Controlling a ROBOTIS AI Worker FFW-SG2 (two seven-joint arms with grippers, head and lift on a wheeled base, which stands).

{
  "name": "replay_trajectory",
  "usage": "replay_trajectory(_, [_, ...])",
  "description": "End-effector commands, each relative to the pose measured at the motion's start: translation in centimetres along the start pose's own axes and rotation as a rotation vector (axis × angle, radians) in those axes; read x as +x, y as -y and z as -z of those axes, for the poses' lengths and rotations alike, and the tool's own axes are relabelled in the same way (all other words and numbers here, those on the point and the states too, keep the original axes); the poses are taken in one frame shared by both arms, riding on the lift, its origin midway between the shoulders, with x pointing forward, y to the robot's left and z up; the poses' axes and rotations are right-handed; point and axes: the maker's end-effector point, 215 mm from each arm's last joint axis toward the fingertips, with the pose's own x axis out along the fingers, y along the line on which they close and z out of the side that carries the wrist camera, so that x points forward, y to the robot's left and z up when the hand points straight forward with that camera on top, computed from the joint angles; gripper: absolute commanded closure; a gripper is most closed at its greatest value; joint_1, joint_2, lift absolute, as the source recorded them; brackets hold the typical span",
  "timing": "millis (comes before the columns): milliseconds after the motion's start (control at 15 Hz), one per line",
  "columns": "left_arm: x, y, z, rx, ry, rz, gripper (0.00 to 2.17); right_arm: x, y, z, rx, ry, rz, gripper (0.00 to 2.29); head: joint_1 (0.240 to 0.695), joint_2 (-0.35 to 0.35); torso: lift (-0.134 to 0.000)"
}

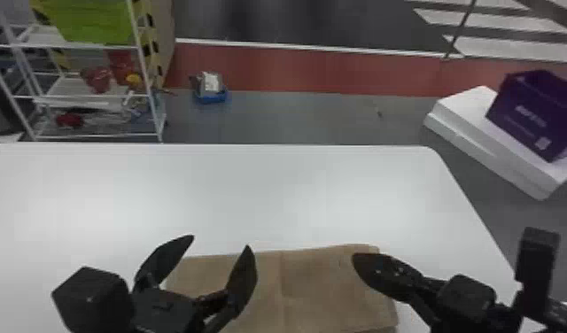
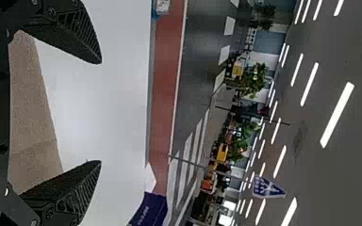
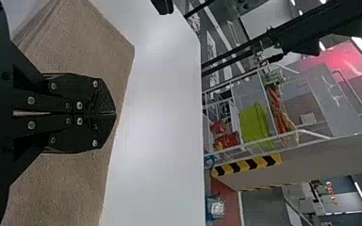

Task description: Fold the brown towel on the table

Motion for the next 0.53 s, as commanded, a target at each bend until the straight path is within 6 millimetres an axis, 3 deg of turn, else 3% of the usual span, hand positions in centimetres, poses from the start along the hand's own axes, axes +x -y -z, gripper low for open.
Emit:
replay_trajectory(0, [-0.3,0.4,0.8,-0.004,-0.024,0.0,0.15,-3.2,1.9,-2.7,-0.191,0.045,0.018,0.83,0.695,-0.181,-0.124])
replay_trajectory(200, [-0.4,1.2,2.5,0.0,-0.072,0.005,0.17,-5.6,3.1,-2.8,-0.384,-0.006,-0.025,0.83,0.695,-0.243,-0.124])
replay_trajectory(467, [-0.4,1.2,6.4,-0.001,-0.171,-0.009,0.22,-5.8,2.9,1.2,-0.533,-0.192,-0.084,0.83,0.695,-0.321,-0.124])
